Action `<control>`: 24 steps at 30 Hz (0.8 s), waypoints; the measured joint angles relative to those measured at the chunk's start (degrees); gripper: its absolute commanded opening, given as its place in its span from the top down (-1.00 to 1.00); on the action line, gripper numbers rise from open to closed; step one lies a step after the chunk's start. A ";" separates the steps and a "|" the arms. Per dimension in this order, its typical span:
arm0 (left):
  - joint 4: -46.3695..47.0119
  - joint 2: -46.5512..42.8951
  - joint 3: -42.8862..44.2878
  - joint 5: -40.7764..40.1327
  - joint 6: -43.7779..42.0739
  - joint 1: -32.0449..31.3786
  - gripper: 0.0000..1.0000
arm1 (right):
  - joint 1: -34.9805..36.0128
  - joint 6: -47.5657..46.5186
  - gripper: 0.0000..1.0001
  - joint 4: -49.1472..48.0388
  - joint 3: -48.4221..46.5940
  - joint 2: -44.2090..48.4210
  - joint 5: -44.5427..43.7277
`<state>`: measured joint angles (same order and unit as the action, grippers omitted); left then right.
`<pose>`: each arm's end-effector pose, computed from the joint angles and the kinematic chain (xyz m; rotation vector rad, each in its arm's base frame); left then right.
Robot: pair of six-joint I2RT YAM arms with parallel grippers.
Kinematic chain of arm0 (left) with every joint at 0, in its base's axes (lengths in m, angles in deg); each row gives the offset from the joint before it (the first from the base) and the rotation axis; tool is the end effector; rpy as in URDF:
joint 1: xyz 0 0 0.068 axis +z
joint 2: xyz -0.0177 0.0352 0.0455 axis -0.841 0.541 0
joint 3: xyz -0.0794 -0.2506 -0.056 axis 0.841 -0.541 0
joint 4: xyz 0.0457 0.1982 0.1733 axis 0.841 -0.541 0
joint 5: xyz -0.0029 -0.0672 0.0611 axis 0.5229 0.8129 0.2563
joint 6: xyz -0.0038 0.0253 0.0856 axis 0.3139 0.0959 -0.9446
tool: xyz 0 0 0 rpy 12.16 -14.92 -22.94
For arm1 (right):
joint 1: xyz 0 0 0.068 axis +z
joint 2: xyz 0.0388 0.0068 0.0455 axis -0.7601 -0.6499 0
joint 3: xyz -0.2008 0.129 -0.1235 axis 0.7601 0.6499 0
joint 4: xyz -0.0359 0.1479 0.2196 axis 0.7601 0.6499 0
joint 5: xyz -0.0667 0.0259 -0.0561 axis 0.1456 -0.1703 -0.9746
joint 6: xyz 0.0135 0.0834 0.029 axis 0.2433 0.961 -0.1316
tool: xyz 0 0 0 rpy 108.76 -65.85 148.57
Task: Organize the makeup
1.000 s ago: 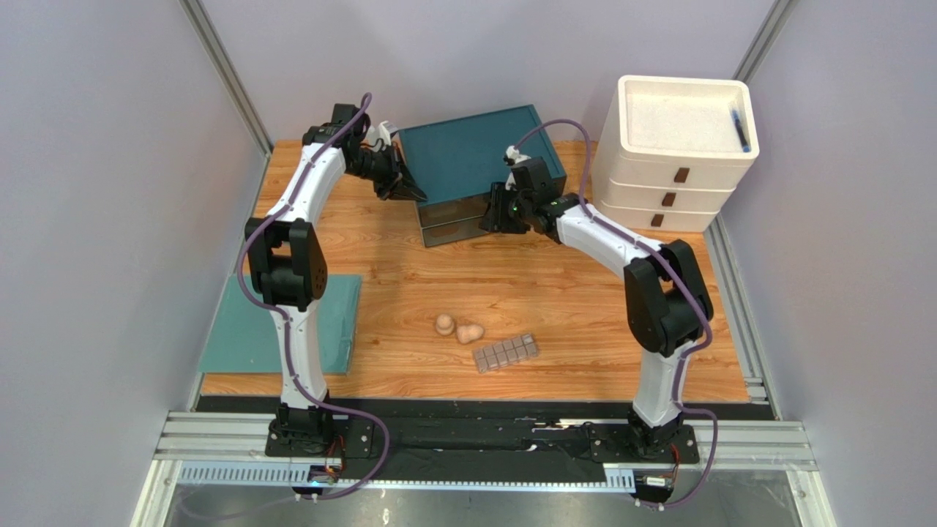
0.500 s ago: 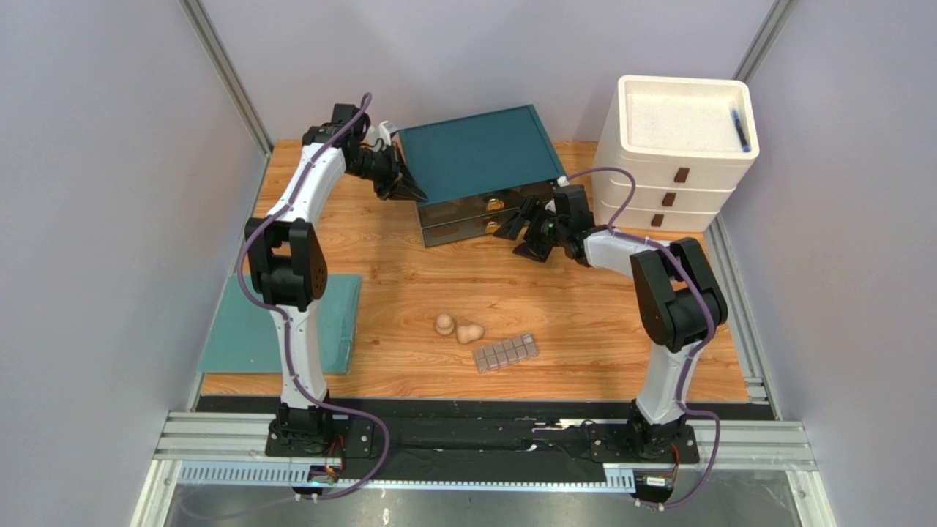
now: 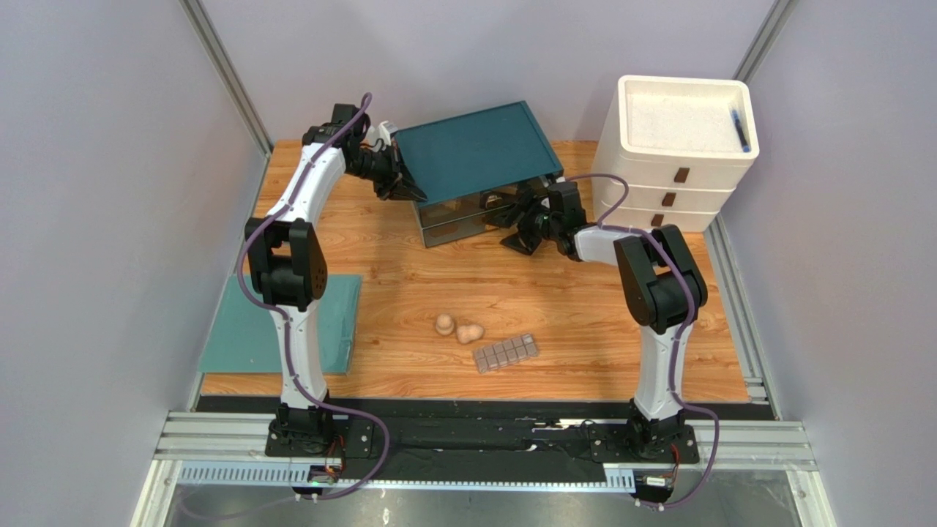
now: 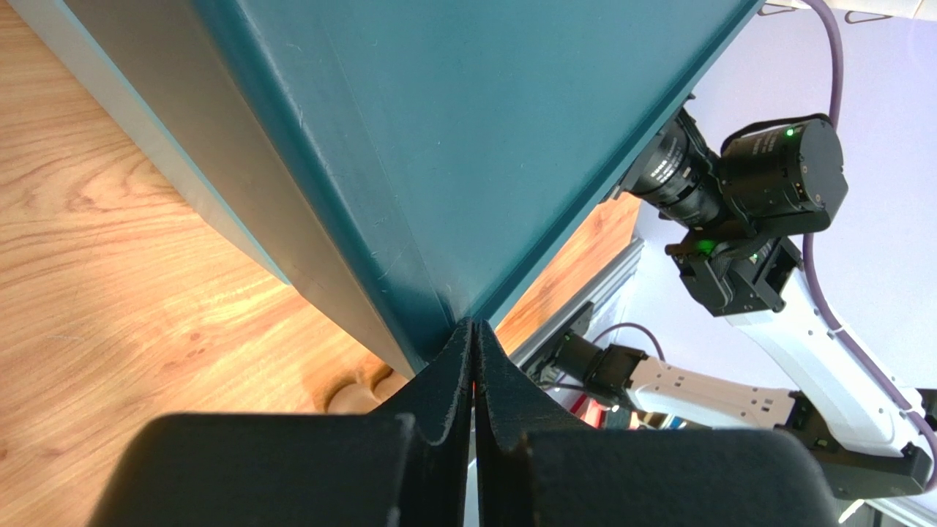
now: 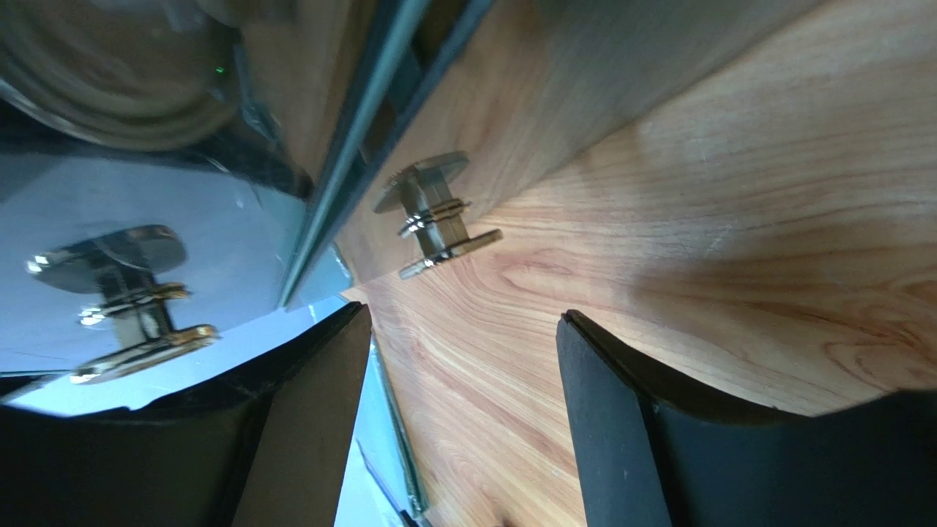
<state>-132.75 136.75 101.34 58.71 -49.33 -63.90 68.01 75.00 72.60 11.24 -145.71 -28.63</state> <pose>0.4708 -0.1130 0.2434 -0.2185 2.6642 -1.2768 0.4322 0.1811 0.1084 0.6545 2.3554 1.2103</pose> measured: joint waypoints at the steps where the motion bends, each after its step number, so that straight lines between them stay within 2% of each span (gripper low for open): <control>1: 0.00 0.00 0.00 0.00 0.00 0.00 0.94 | -0.13 0.74 -0.34 -0.61 0.00 0.00 0.02; 10: 0.00 0.00 0.00 0.00 0.00 0.00 0.94 | -0.85 4.87 -0.30 -2.08 -0.11 -0.09 -1.64; 17: 0.00 0.00 0.00 0.00 -0.04 0.00 0.94 | -0.33 5.20 -0.22 2.93 -2.84 -1.53 -4.92; 20: 0.00 0.00 0.00 0.00 -0.11 0.00 0.94 | 0.13 5.18 -0.05 5.22 -4.52 -2.54 -5.88; 21: -0.02 0.00 0.00 0.00 -0.13 0.00 0.94 | 0.22 5.20 0.12 6.23 -5.53 -2.86 -6.03; 23: -0.04 0.00 0.00 0.02 -0.17 0.00 0.94 | 0.46 5.01 0.28 7.21 -6.71 -3.15 -6.36; 24: -0.09 0.00 0.00 0.00 -0.17 0.00 0.94 | 0.61 5.05 0.48 7.50 -7.15 -3.17 -6.40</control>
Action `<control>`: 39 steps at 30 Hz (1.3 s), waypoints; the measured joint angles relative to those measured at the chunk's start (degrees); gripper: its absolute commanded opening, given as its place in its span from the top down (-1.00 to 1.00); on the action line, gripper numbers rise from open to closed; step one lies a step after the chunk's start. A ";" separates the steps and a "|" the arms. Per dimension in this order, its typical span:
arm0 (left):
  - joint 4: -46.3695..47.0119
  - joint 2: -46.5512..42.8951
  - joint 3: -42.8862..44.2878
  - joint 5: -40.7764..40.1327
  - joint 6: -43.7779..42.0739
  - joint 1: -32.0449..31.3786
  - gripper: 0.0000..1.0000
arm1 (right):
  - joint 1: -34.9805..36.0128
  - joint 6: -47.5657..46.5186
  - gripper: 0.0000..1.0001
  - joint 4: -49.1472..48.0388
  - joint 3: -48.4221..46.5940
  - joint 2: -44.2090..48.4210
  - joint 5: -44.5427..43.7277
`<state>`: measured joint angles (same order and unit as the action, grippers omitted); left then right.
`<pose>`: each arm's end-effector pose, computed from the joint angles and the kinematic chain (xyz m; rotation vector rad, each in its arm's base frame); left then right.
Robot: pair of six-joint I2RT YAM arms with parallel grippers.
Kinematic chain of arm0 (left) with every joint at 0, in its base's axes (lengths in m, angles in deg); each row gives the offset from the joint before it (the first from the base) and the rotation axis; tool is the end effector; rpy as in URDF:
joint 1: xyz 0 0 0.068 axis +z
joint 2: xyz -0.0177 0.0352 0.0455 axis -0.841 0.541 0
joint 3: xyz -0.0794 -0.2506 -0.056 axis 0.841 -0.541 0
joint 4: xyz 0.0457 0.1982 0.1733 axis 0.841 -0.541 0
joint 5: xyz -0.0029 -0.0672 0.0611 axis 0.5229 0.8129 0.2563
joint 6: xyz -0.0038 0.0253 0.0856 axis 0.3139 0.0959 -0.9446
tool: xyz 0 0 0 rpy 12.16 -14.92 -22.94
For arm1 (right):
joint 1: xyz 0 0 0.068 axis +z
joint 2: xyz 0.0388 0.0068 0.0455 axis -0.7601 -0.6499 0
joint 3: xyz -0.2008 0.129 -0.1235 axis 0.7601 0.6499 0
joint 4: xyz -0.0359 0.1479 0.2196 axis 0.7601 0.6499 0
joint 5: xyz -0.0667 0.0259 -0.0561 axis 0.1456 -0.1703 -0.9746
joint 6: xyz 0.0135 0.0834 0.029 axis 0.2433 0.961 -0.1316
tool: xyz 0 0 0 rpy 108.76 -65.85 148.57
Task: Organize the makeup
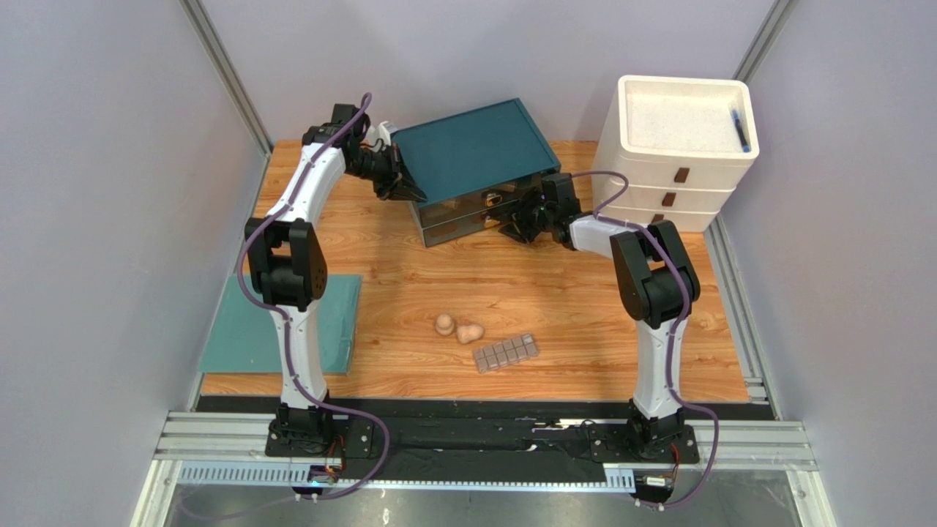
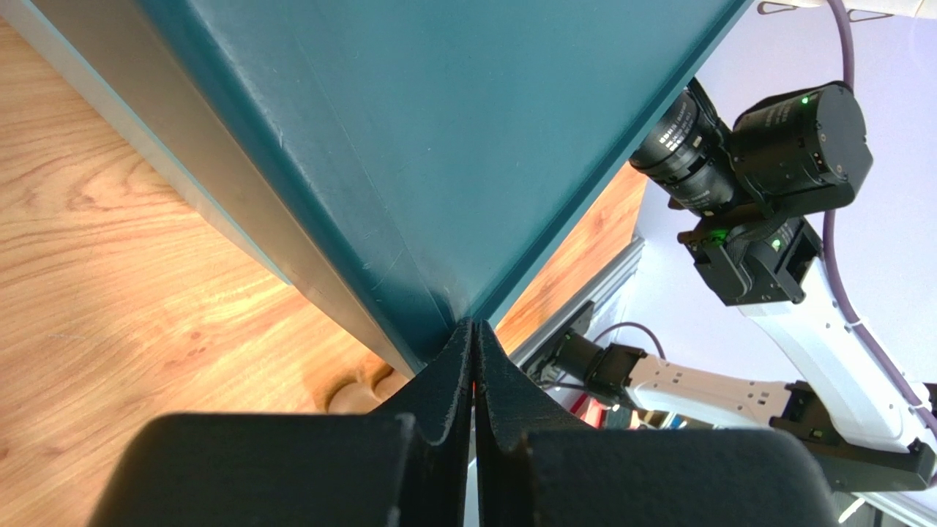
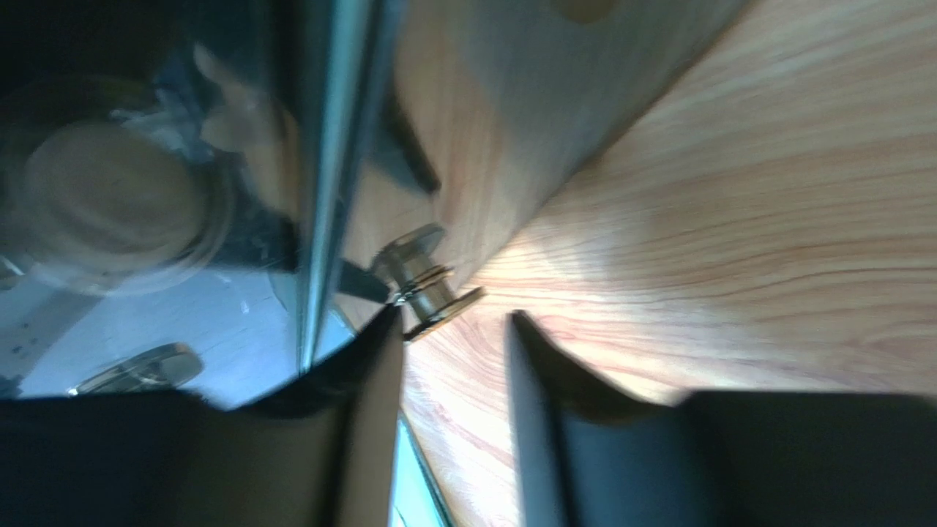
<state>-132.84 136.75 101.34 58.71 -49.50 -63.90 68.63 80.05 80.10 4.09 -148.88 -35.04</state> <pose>0.4706 -0.1130 0.2433 -0.2155 2.6649 -1.2761 0.4512 0.1844 0.1073 0.8481 2.3604 1.1028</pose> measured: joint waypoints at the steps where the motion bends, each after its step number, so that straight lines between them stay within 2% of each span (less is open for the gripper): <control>1: -0.07 0.00 0.00 0.00 0.00 0.00 0.94 | 0.11 -0.11 0.58 0.15 -0.17 0.02 -0.09; 6: -0.28 0.00 0.00 0.02 0.00 0.02 0.94 | 0.44 -0.20 0.90 -0.15 -0.26 0.61 0.04; 9: -0.31 0.00 0.00 0.00 0.00 0.02 0.94 | 0.52 -0.85 1.00 -0.11 1.97 2.38 0.07; 21: -2.40 -0.02 0.35 -0.48 -0.85 0.28 0.94 | 0.57 -2.56 1.00 2.25 11.58 10.05 1.27; 36: -7.06 -0.92 0.61 -2.97 -1.90 0.94 0.94 | 2.64 -6.29 1.00 7.45 15.98 15.34 2.10; 39: -7.37 -1.07 0.61 -3.17 -1.90 1.05 0.94 | 2.89 -7.48 0.89 9.11 16.22 16.20 2.08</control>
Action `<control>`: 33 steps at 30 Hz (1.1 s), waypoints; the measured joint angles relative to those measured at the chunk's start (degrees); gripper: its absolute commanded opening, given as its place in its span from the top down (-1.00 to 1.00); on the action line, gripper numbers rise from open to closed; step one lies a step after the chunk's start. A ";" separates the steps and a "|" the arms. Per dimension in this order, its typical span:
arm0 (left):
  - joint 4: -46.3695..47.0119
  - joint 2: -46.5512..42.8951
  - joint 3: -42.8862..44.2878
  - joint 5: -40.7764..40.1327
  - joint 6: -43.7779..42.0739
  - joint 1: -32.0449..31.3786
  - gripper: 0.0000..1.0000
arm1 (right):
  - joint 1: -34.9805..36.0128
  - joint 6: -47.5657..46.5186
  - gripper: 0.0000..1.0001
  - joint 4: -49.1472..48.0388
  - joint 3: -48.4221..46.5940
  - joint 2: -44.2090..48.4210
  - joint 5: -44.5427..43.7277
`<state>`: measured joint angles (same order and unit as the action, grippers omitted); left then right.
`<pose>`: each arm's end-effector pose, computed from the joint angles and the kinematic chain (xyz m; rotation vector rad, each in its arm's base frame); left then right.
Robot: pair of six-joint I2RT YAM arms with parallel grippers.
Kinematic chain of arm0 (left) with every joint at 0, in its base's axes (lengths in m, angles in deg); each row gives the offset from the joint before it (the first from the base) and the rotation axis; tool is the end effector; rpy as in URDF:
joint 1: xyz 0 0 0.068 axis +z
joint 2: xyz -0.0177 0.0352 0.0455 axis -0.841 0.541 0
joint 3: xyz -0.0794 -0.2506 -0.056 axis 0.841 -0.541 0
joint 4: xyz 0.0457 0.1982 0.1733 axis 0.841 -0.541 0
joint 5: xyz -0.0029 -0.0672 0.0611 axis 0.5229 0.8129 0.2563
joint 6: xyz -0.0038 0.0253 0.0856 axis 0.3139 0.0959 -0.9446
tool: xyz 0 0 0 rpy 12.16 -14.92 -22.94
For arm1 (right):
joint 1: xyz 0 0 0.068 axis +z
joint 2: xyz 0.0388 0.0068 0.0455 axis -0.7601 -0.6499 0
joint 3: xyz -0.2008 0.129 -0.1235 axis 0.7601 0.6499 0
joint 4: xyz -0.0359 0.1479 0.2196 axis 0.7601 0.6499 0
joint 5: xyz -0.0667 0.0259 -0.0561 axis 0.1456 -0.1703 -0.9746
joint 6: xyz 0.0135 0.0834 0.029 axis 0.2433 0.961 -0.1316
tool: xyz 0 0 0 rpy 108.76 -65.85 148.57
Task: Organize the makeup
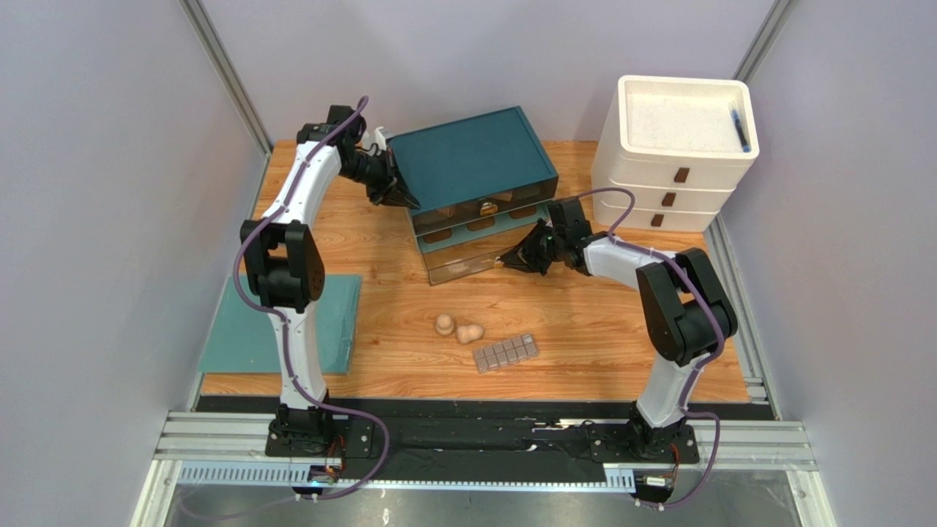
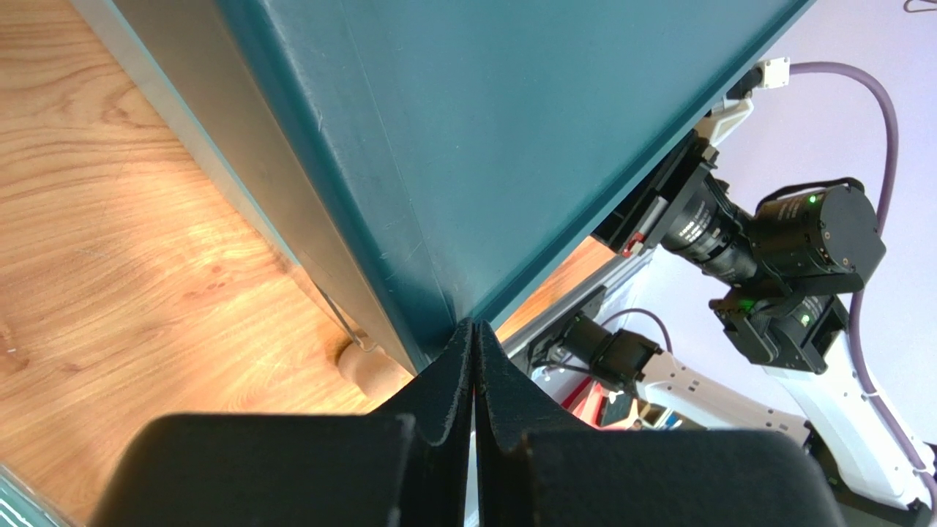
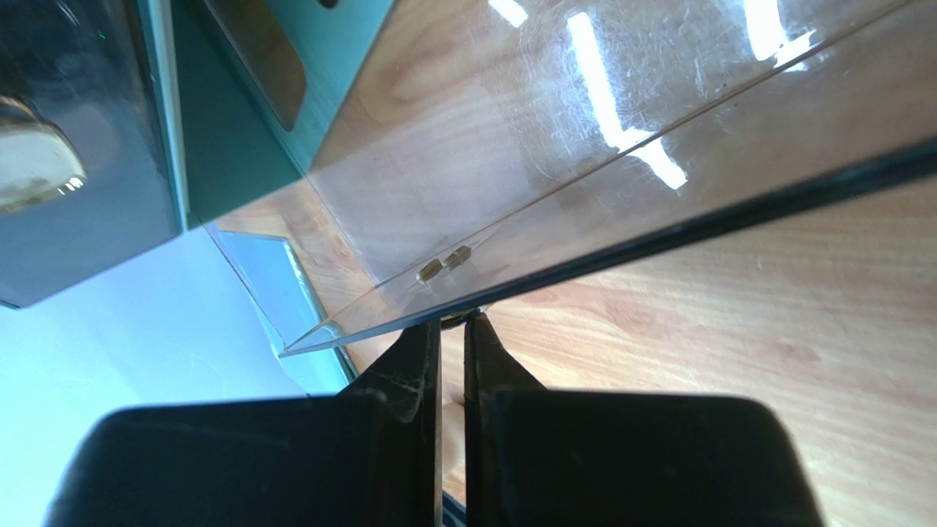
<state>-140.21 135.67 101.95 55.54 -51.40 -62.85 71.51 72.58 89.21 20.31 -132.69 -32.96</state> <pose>0.4573 -0.0997 0.2455 -0.2796 2.7517 -1.1913 0.3615 0.1774 0.1189 0.6927 2.5694 1.0202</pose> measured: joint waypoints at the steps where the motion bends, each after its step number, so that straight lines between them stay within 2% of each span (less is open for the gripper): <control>1: -0.02 -0.07 0.00 -0.11 0.00 0.04 0.94 | 0.04 -0.72 0.76 1.18 0.00 0.48 0.00; 7: -0.09 -0.31 0.00 -0.35 -0.02 0.07 0.94 | 0.68 -7.52 0.32 8.31 -0.04 4.11 -1.88; 13: -0.68 -0.76 0.00 -0.85 -0.33 0.20 0.93 | 3.26 -21.40 0.03 20.65 -1.77 14.80 -6.27; 16: -1.16 -1.05 -0.02 -1.46 -0.48 0.50 0.93 | 4.55 -28.76 0.00 24.04 -3.93 20.00 -7.61; 20: -1.33 -1.51 -0.31 -2.08 -0.72 0.90 0.93 | 7.56 -36.52 -0.01 27.67 -4.59 21.92 -9.53; 29: -1.55 -2.36 -2.54 -3.02 -1.92 1.22 0.93 | 29.22 -53.11 -0.12 36.74 0.50 19.67 -20.68; 33: -1.40 -2.36 -3.98 -3.32 -2.25 1.25 0.92 | 32.76 -55.78 -0.18 38.91 0.70 17.62 -21.88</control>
<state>-141.61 133.31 97.98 52.21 -53.65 -61.61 104.28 16.80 128.12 21.01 -115.07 -54.84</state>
